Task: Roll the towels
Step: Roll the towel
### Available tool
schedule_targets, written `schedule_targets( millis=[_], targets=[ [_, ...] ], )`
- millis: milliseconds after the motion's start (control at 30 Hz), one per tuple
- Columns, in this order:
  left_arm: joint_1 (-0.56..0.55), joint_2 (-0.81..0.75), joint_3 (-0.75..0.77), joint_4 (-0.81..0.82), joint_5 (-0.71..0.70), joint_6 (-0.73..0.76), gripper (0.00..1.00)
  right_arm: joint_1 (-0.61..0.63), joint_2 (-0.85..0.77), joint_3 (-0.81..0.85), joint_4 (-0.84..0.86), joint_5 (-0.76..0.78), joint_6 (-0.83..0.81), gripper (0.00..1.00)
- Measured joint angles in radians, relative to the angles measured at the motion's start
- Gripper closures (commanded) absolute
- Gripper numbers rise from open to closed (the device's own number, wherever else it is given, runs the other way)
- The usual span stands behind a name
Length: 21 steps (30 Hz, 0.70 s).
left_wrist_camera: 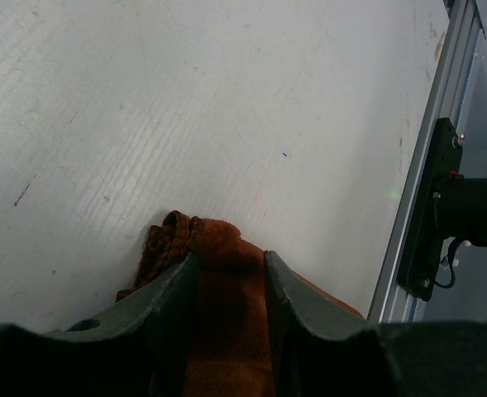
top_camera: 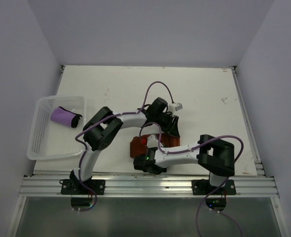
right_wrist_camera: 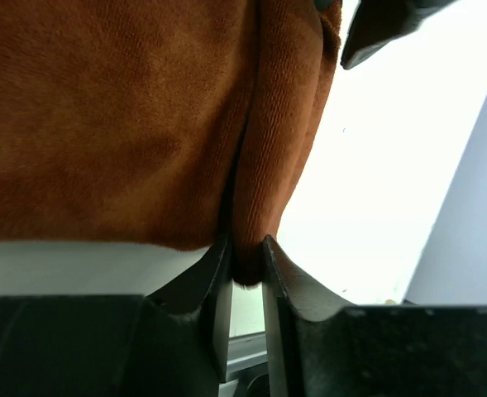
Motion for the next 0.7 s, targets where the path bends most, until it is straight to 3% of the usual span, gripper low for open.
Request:
schedule_targets(
  millis=[400, 700],
  targets=[
    [0.0, 0.0, -0.021, 0.055, -0.024, -0.009, 0.58, 0.092, -0.256, -0.025, -0.007, -0.052, 0.107, 0.66],
    [0.0, 0.0, -0.031, 0.072, -0.031, -0.01, 0.58, 0.164, -0.417, -0.145, -0.006, -0.09, 0.235, 0.58]
  ],
)
